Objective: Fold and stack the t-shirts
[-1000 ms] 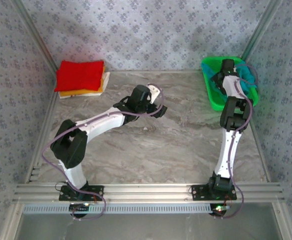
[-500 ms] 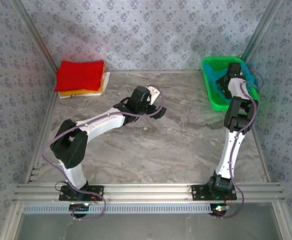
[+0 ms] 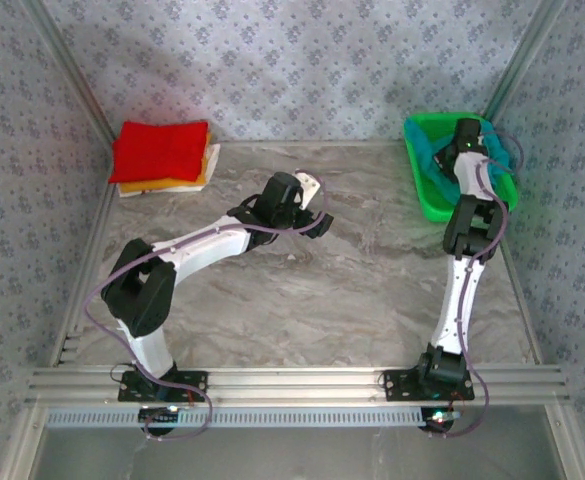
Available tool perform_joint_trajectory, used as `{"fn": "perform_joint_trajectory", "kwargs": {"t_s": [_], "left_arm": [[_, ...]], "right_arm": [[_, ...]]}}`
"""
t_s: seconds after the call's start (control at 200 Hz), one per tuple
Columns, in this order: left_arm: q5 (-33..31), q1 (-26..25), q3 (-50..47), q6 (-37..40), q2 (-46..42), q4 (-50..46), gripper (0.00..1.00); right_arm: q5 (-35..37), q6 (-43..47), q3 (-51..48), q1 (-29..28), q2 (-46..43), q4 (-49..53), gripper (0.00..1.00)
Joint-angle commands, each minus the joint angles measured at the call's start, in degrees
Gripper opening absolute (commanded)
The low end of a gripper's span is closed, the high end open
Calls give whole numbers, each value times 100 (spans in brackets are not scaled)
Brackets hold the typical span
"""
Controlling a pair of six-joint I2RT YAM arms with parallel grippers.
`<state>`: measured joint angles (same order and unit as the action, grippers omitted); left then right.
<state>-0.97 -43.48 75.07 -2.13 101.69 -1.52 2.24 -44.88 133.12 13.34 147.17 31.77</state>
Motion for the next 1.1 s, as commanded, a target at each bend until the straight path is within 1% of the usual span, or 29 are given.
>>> {"fn": "perform_joint_trajectory", "kwargs": {"t_s": [0.0,0.155,0.23,0.315,0.445,0.61,0.685,0.769,0.889,0.934,1.099], "left_arm": [[-130,26,151,55,-15,-51,98],[-210,35,69,55,-185,47,98],[-282,50,-37,25,-333,164,98],[-423,89,-79,-72,-500,152,98],[-571,169,-184,-246,-803,156,98],[-691,283,-339,-426,-1185,187,98],[-770,293,-408,-453,-1407,187,98],[-847,291,-502,-422,-1678,212,98],[-1007,333,-675,-413,-2077,252,98],[-1063,352,-758,-386,-2233,287,98],[-1466,443,-1081,-259,-2812,387,98]], "right_arm": [[-29,-82,101,-67,-90,-194,0],[-45,-252,-839,-194,-1020,-792,0],[137,-247,-1395,-281,-1600,-1109,0],[297,-159,-1814,-356,-2179,-1421,0],[497,124,-2114,-485,-2883,-1680,0],[633,567,-2204,-636,-3602,-1815,0],[700,835,-2035,-772,-3880,-1728,0],[508,1327,-1605,-920,-4108,-1479,0],[407,1981,-304,-1221,-4099,-513,0],[269,2223,118,-1415,-4145,-355,0],[335,3158,990,-2274,-4302,-101,0]]}}
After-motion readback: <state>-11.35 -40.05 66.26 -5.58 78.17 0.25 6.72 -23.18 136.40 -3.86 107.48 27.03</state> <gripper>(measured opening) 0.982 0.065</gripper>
